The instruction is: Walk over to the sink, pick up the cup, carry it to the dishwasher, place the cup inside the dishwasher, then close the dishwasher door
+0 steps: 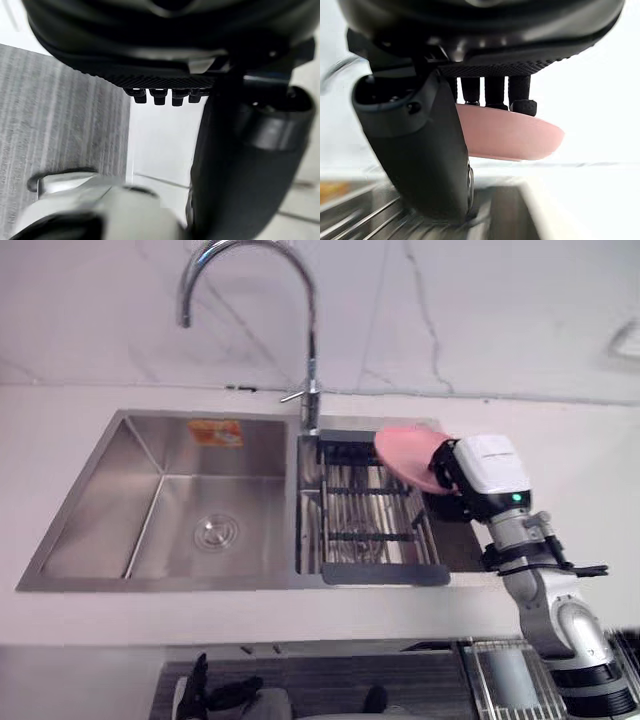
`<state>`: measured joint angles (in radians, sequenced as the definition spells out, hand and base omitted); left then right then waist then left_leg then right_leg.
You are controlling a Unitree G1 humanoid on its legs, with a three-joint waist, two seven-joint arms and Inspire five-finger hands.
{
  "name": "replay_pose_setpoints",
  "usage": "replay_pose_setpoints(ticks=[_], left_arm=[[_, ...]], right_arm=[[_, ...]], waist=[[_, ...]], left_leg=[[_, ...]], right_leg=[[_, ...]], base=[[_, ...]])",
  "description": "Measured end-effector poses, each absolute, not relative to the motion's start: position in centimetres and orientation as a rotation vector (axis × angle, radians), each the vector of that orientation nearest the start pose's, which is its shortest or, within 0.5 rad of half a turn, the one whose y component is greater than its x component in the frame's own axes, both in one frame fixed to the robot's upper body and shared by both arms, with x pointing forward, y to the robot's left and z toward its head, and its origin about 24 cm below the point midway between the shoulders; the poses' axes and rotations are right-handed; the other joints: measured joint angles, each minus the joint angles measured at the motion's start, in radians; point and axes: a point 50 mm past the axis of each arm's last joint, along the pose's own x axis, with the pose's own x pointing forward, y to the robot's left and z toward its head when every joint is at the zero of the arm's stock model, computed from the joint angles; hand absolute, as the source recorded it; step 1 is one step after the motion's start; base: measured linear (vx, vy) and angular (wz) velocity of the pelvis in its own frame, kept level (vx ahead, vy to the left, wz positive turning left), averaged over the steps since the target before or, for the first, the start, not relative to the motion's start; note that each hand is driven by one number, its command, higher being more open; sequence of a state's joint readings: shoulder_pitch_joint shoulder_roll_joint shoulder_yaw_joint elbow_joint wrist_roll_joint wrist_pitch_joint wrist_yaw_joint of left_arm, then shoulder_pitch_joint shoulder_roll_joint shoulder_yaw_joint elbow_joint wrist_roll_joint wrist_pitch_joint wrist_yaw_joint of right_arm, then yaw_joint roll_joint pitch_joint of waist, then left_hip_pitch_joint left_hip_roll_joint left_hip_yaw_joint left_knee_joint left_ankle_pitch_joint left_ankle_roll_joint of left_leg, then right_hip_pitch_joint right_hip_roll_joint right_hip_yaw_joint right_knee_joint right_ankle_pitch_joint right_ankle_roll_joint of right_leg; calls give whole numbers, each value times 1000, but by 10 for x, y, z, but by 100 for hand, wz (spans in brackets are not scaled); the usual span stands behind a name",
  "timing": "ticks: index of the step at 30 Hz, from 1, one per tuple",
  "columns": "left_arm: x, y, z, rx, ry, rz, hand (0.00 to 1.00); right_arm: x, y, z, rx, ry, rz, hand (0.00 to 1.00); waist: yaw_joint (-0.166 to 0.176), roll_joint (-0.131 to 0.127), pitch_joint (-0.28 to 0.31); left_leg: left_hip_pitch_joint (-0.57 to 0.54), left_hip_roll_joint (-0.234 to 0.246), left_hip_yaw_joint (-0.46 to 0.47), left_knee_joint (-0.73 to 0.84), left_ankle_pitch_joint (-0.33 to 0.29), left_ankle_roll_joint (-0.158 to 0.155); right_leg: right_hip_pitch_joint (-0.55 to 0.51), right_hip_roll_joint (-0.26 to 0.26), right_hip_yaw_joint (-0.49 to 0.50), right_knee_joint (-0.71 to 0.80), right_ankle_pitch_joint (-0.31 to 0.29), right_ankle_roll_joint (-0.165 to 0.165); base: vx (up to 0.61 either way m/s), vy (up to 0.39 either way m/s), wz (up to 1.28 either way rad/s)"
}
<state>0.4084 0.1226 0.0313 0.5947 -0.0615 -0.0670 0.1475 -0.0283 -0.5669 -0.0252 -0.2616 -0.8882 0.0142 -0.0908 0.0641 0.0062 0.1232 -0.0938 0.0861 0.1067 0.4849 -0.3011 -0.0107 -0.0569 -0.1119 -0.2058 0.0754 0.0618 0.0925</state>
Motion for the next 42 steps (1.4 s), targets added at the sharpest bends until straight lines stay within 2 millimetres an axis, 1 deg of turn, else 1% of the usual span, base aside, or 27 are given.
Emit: replay_pose_setpoints(ticks=[1, 4, 5, 6, 7, 8, 9, 10, 11, 12, 13, 15, 16, 17, 18, 19, 20, 21, 24, 28, 31, 33, 34, 36, 39, 41, 42], left_arm=[[60, 216, -132, 102, 928, 323, 100], [53, 216, -138, 40, 966, 330, 100], [46, 217, -140, 31, 991, 324, 100], [40, 219, -141, 34, 1008, 313, 100], [38, 220, -142, 36, 1016, 309, 100], [32, 219, -144, 28, 1035, 314, 100], [30, 219, -146, 18, 1037, 333, 100], [30, 219, -146, 13, 1033, 340, 100], [29, 221, -145, -8, 1028, 370, 100], [26, 223, -146, -30, 1031, 407, 100], [24, 224, -145, -32, 1032, 419, 100], [25, 228, -144, -26, 1013, 433, 100], [26, 230, -143, -27, 1007, 451, 100], [29, 240, -141, -15, 993, 490, 100], [30, 246, -139, -4, 987, 507, 100], [38, 247, -138, 8, 965, 511, 100], [44, 246, -137, 41, 946, 480, 100], [46, 247, -138, 38, 952, 501, 100], [45, 250, -137, 45, 952, 510, 100], [48, 248, -137, 50, 930, 495, 100], [55, 242, -137, 32, 894, 488, 100], [61, 239, -137, 26, 878, 481, 100], [62, 239, -137, 25, 875, 480, 100], [69, 242, -136, 16, 856, 486, 100], [83, 248, -133, 1, 826, 495, 100], [103, 250, -128, -19, 773, 489, 100], [108, 250, -127, -21, 761, 484, 100]], right_arm=[[251, -225, 143, -1433, -363, -179, 0], [250, -243, 147, -1435, -344, -290, 0], [251, -249, 142, -1436, -303, -302, 0], [252, -253, 136, -1430, -267, -305, 0], [253, -253, 134, -1424, -253, -309, 0], [254, -252, 131, -1400, -243, -315, 0], [256, -250, 133, -1397, -261, -316, 0], [256, -249, 133, -1398, -267, -316, 0], [258, -248, 135, -1395, -289, -324, 0], [262, -248, 139, -1392, -309, -333, 0], [264, -247, 141, -1391, -318, -341, 0], [272, -243, 156, -1389, -384, -369, 0], [273, -241, 161, -1390, -406, -379, 0], [275, -239, 167, -1391, -437, -394, 0], [276, -240, 169, -1391, -444, -401, 0], [276, -243, 171, -1399, -431, -404, 0], [276, -246, 168, -1397, -405, -393, 0], [273, -250, 164, -1394, -374, -388, 0], [266, -265, 157, -1366, -301, -406, 0], [261, -273, 152, -1365, -240, -398, 0], [264, -273, 137, -1331, -182, -374, 0], [268, -278, 111, -1305, -74, -335, 0], [268, -278, 104, -1295, -46, -328, 0], [274, -277, 83, -1276, 40, -284, 0], [287, -271, 77, -1267, 62, -258, 0], [305, -268, 89, -1227, 30, -304, 0], [310, -268, 93, -1222, 20, -322, 0]], waist=[[-2, 1, -1], [-35, 5, 6], [-44, 6, 9], [-58, -1, 17], [-62, 0, 21], [-45, 18, 19], [-35, 19, 42], [-37, 18, 42], [-38, 21, 43], [-31, 22, 43], [-25, 22, 43], [-9, 18, 40], [-6, 14, 38], [-2, -10, 25], [0, -22, 23], [15, -22, 21], [17, -22, 21], [9, -25, 20], [0, -38, 12], [0, -45, 11], [3, -57, 11], [13, -62, 14], [18, -64, 15], [36, -80, 25], [51, -94, 59], [54, -94, 115], [55, -95, 125]], left_leg=[[-2, -6, -10, -4, -1, -1], [-3, -53, -6, -59, -3, 21], [8, -63, 24, -59, -7, 29], [18, -67, 57, -50, -16, 45], [24, -64, 79, -52, -13, 52], [39, -27, 157, -98, 8, 74], [71, -18, 226, -151, 37, 74], [80, -15, 253, -175, 52, 76], [93, 1, 312, -203, 72, 78], [92, 28, 368, -204, 79, 74], [90, 43, 394, -198, 80, 73], [68, 100, 487, -170, 86, 63], [56, 111, 505, -165, 91, 55], [23, 120, 529, -150, 102, 36], [5, 127, 533, -137, 108, 29], [-14, 148, 508, -131, 125, 10], [-13, 165, 479, -136, 139, -7], [-8, 176, 471, -143, 150, -20], [-2, 172, 463, -185, 193, -34], [-13, 145, 455, -231, 243, -29], [-58, 119, 429, -240, 266, -16], [-97, 105, 388, -262, 292, -11], [-107, 101, 376, -270, 299, -10], [-150, 88, 338, -294, 329, 0], [-197, 79, 299, -304, 353, 12], [-251, 70, 266, -305, 370, 27], [-268, 68, 261, -306, 374, 30]], right_leg=[[-10, 0, 15, 5, 4, 1], [-106, -18, 123, 20, 60, 13], [-124, -19, 162, 35, 67, 15], [-134, -15, 180, 40, 86, 2], [-141, -7, 183, 31, 110, -23], [-117, 15, 175, -60, 193, -121], [-138, -13, 0, 99, 74, -154], [-141, -39, -81, 188, 7, -164], [-133, -86, -196, 321, -82, -178], [-101, -130, -286, 413, -131, -197], [-77, -153, -324, 442, -144, -204], [14, -217, -401, 468, -159, -201], [30, -224, -403, 449, -155, -196], [57, -229, -402, 359, -72, -187], [65, -214, -386, 298, -71, -132], [81, -164, -396, 207, -76, -125], [110, -128, -397, 142, -73, -115], [138, -102, -395, 95, -69, -88], [169, -70, -392, 11, -54, -49], [183, -59, -401, -70, -32, -14], [170, -68, -417, -102, -40, 21], [139, -68, -446, -93, -40, 28], [132, -68, -451, -91, -40, 28], [86, -65, -463, -90, -36, 25], [50, -58, -469, -91, -18, 14], [10, -56, -484, -94, 1, 7], [-5, -56, -487, -95, 6, 7]], base=[[22, 78, -125], [-37, 119, -101], [-103, 144, -94], [-120, 143, -94], [-182, 124, -123], [-163, 77, -161], [-228, 87, -166], [-180, 84, -159], [-210, 87, -148], [-145, 58, -153], [-153, 7, -149], [-139, -74, -137], [-128, -167, -114], [-109, -247, -73], [-110, -296, -80], [-145, -395, -69], [-165, -362, -55], [-174, -355, -21], [-80, -133, 5], [-112, -64, 9], [-118, 11, 27], [-124, 39, 39], [-105, 63, 30], [-93, 78, 19], [-37, 68, 8], [-36, 97, 16], [-27, 99, 16]])
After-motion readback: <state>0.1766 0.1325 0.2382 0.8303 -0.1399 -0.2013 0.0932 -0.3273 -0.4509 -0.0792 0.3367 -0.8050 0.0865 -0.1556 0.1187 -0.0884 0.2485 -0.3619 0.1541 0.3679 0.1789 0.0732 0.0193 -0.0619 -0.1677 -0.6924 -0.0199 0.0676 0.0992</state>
